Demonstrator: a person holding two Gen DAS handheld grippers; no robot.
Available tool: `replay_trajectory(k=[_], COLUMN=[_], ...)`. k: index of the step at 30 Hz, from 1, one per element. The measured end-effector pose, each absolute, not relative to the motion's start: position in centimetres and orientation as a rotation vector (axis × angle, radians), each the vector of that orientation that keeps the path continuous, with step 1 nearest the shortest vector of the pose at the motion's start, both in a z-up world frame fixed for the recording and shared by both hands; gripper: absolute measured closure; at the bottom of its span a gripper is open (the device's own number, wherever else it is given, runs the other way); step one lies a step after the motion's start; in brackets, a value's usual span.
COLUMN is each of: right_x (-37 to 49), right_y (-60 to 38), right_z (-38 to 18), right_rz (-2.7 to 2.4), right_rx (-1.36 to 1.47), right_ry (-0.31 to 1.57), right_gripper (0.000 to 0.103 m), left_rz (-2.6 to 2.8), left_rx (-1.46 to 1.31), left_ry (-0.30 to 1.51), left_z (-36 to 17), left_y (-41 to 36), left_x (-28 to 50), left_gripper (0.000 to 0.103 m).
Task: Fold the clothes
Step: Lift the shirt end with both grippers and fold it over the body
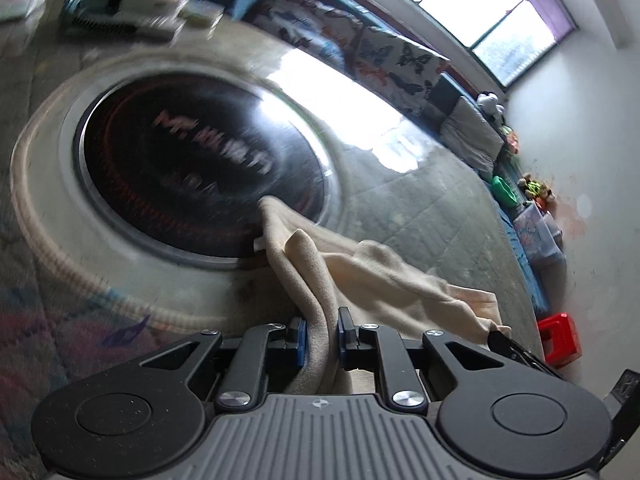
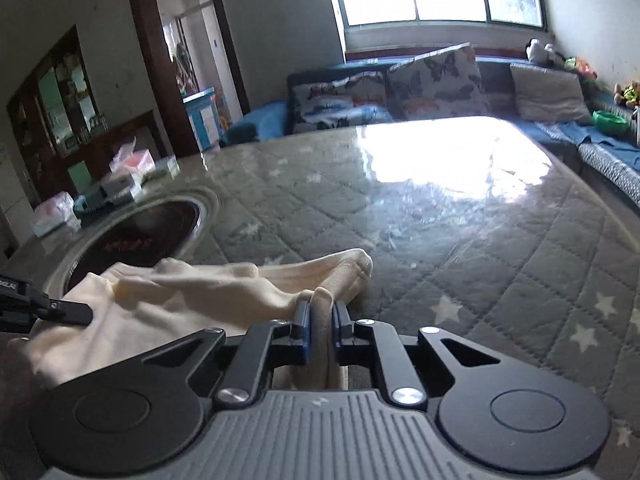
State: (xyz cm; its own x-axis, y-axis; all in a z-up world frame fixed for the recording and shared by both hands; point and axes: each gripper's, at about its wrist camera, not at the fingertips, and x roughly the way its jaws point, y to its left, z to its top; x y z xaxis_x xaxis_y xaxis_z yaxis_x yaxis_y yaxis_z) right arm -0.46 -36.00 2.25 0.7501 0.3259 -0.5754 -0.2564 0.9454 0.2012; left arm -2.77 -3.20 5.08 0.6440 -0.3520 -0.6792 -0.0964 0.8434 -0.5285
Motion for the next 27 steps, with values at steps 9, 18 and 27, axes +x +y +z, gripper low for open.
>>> replay_trajectory(k=[9,18,27], right_x=[-3.2,-3.8,-3.6], right_y=[-39.8,-46.3,-51.9], right_z=[6.1,8.5,4.1], right_rz=[0.226,0.020,-0.153], right_rx=[0.090,0.050,0.060], right_ry=[0.547,0.500,0.646], right_gripper=[0.094,0.094,0.094], left_rz=[-0.305,-0.485,-0.546], left_rx=[-0.447,-0.432,-0.371], left_ry=[0.837,0.879,1.082], left_z=[7.7,7.8,3.3], left_y=[-10.4,-19.7,-23.9], left_x=[-0.5,2.7,3.7], left_gripper=[0.088,0.088,0.088])
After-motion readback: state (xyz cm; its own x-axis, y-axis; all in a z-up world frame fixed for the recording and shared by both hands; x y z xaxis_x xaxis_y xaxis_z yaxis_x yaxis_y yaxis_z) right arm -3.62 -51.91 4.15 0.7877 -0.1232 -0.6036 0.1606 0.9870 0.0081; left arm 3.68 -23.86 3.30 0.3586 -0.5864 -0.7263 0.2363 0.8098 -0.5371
